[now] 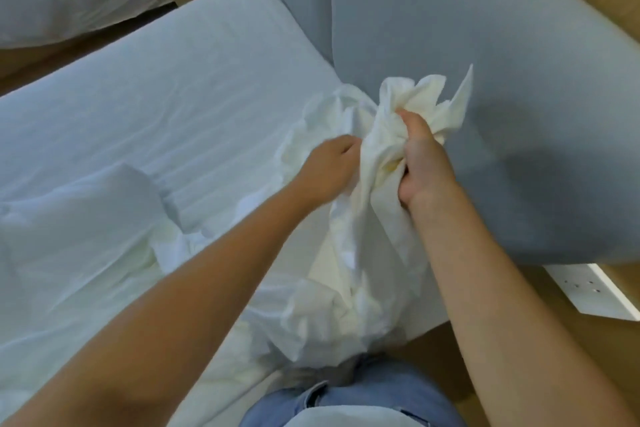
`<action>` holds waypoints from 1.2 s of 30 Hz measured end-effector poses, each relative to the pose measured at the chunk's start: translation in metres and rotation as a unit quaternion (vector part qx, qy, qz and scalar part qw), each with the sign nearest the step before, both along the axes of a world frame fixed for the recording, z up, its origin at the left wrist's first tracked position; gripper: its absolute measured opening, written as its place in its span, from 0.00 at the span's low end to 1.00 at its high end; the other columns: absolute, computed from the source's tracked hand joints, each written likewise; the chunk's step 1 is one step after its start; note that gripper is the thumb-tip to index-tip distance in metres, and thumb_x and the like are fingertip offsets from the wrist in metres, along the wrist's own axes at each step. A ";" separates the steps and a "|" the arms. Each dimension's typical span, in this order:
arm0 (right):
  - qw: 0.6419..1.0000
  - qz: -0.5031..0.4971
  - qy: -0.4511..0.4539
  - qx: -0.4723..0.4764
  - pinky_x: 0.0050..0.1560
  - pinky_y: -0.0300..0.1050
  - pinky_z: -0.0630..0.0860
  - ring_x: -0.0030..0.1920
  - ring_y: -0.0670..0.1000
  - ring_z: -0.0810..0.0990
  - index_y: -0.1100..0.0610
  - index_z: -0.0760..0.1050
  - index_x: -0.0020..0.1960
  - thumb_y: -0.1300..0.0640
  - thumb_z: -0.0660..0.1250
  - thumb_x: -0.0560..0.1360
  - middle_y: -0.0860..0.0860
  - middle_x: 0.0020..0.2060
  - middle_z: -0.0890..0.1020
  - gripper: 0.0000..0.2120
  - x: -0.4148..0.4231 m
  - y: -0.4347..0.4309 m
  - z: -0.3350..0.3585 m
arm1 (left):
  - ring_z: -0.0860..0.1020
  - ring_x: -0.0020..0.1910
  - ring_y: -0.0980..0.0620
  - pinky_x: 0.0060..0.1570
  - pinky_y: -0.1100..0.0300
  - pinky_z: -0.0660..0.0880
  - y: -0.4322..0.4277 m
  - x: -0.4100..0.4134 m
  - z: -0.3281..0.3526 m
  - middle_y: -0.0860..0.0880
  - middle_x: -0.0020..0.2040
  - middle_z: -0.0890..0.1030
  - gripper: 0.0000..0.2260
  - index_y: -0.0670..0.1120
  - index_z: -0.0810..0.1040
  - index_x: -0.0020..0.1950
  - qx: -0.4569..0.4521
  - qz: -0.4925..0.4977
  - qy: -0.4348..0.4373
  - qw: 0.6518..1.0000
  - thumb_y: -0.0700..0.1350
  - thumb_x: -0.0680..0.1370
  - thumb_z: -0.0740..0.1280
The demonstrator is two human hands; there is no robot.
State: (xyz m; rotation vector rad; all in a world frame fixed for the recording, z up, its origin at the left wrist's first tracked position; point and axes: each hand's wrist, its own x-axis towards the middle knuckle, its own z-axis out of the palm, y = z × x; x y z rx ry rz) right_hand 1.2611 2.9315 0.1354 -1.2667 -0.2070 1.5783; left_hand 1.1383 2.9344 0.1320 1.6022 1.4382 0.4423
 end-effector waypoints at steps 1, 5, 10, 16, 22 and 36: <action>1.000 0.015 0.003 -0.002 0.48 0.51 0.80 0.44 0.54 0.85 0.52 0.77 0.54 0.48 0.66 0.75 0.53 0.44 0.85 0.11 -0.009 0.004 0.001 | 0.77 0.50 0.54 0.49 0.58 0.72 -0.015 -0.009 0.000 0.51 0.51 0.80 0.16 0.45 0.79 0.52 -0.036 0.031 -0.061 0.997 0.53 0.77 0.57; 0.996 0.074 0.041 -0.002 0.58 0.56 0.76 0.51 0.56 0.82 0.54 0.77 0.54 0.47 0.66 0.76 0.55 0.51 0.83 0.13 -0.061 0.016 0.010 | 0.76 0.58 0.58 0.56 0.62 0.73 -0.053 -0.046 0.005 0.55 0.60 0.78 0.26 0.50 0.72 0.66 -0.012 0.098 -0.231 0.968 0.56 0.69 0.64; 0.994 0.100 0.049 0.000 0.46 0.40 0.78 0.37 0.44 0.81 0.53 0.76 0.41 0.50 0.68 0.75 0.46 0.34 0.83 0.08 -0.141 0.017 0.012 | 0.78 0.49 0.63 0.45 0.68 0.75 -0.053 -0.085 -0.006 0.58 0.49 0.80 0.10 0.55 0.75 0.54 0.073 0.171 -0.129 0.974 0.47 0.73 0.64; 0.983 0.178 0.037 -0.040 0.49 0.53 0.80 0.48 0.55 0.82 0.55 0.75 0.48 0.48 0.67 0.75 0.55 0.49 0.82 0.10 -0.189 0.033 0.002 | 0.81 0.46 0.46 0.42 0.57 0.78 -0.036 -0.152 -0.012 0.48 0.42 0.84 0.12 0.45 0.80 0.51 -0.138 0.381 -0.341 0.848 0.47 0.71 0.64; 0.988 0.152 0.014 -0.033 0.57 0.55 0.76 0.53 0.57 0.80 0.56 0.75 0.47 0.52 0.65 0.77 0.54 0.48 0.80 0.06 -0.214 0.064 0.008 | 0.81 0.49 0.47 0.45 0.53 0.78 -0.017 -0.163 -0.015 0.47 0.50 0.82 0.22 0.44 0.71 0.66 -0.112 0.248 -0.368 0.889 0.42 0.72 0.61; 0.988 0.096 0.112 0.044 0.64 0.56 0.71 0.55 0.57 0.76 0.55 0.68 0.67 0.50 0.63 0.79 0.55 0.55 0.77 0.19 -0.359 0.301 0.064 | 0.72 0.58 0.51 0.51 0.56 0.75 0.205 -0.268 0.003 0.53 0.62 0.71 0.36 0.55 0.56 0.70 0.084 0.255 -0.124 0.955 0.44 0.69 0.73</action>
